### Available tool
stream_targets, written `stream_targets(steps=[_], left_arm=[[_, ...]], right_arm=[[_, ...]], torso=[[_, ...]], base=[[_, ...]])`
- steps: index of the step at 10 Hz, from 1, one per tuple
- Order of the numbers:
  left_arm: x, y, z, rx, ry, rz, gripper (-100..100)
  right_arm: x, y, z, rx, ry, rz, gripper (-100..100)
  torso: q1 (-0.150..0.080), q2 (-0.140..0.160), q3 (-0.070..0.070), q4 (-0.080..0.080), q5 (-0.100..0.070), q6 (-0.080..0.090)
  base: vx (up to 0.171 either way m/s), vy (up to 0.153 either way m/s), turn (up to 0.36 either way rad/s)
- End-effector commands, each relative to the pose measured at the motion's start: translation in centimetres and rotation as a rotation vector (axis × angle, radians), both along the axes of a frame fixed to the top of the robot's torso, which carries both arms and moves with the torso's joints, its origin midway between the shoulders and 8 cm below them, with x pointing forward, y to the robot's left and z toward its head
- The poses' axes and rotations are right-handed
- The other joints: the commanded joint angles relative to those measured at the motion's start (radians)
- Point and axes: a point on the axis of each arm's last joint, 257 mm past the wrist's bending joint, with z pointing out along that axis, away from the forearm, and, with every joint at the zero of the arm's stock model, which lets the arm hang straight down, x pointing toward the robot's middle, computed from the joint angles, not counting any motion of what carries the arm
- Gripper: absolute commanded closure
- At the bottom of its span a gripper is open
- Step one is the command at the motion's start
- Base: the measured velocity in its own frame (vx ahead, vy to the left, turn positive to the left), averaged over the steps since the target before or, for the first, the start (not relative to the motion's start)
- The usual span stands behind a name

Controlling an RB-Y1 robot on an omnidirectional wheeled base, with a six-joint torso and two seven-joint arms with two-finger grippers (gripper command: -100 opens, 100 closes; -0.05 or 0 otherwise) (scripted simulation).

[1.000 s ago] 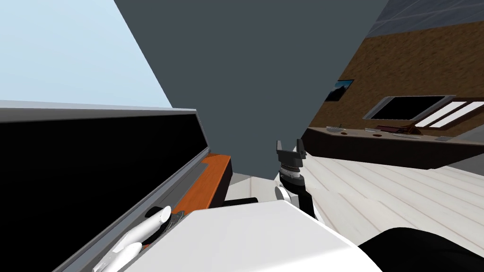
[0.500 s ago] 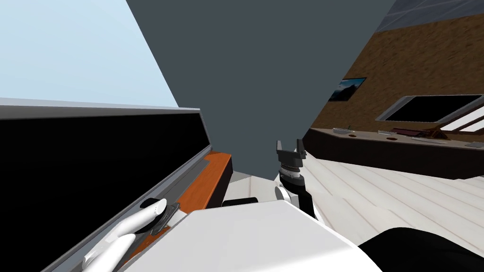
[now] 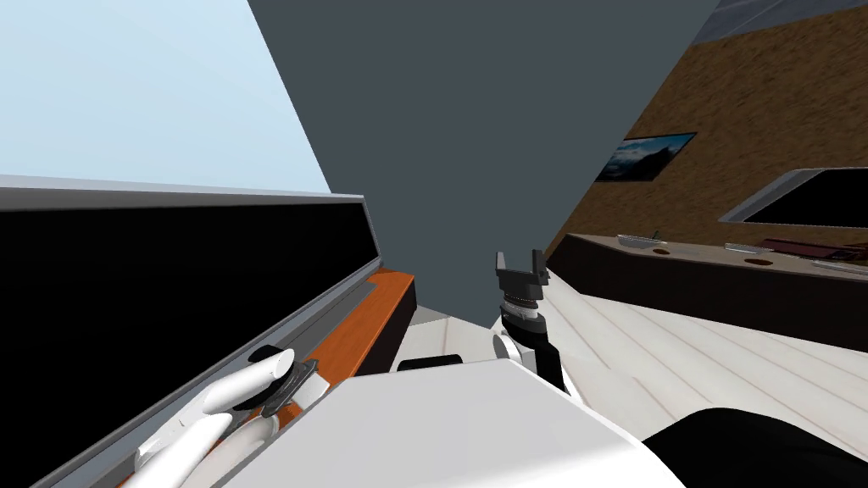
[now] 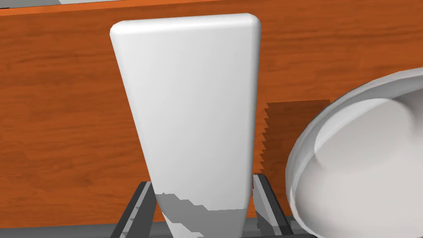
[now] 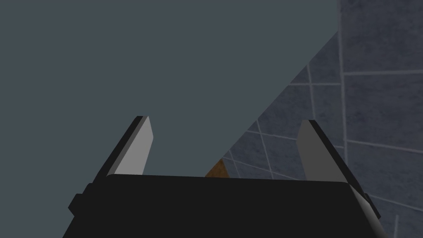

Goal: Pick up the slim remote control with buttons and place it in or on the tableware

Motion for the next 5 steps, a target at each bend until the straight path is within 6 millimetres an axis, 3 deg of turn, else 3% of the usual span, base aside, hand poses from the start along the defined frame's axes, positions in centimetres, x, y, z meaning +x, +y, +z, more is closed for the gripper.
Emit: stream_targets(steps=[1,5], left_arm=[[-0.7,-0.2,0.3,-0.008,0.032,-0.017,100],[-2.3,-0.9,0.8,-0.031,0.100,-0.055,100]], right_arm=[[0.0,0.0,0.0,0.000,0.000,0.000,0],[0.0,0.0,0.0,0.000,0.000,0.000,0]], torso=[[0.000,0.000,0.000,0.000,0.000,0.000],[0.001,-0.003,-0.002,-0.002,0.000,0.000]], base=[[-0.040,-0.162,0.142],[-0.025,-0.147,0.127]])
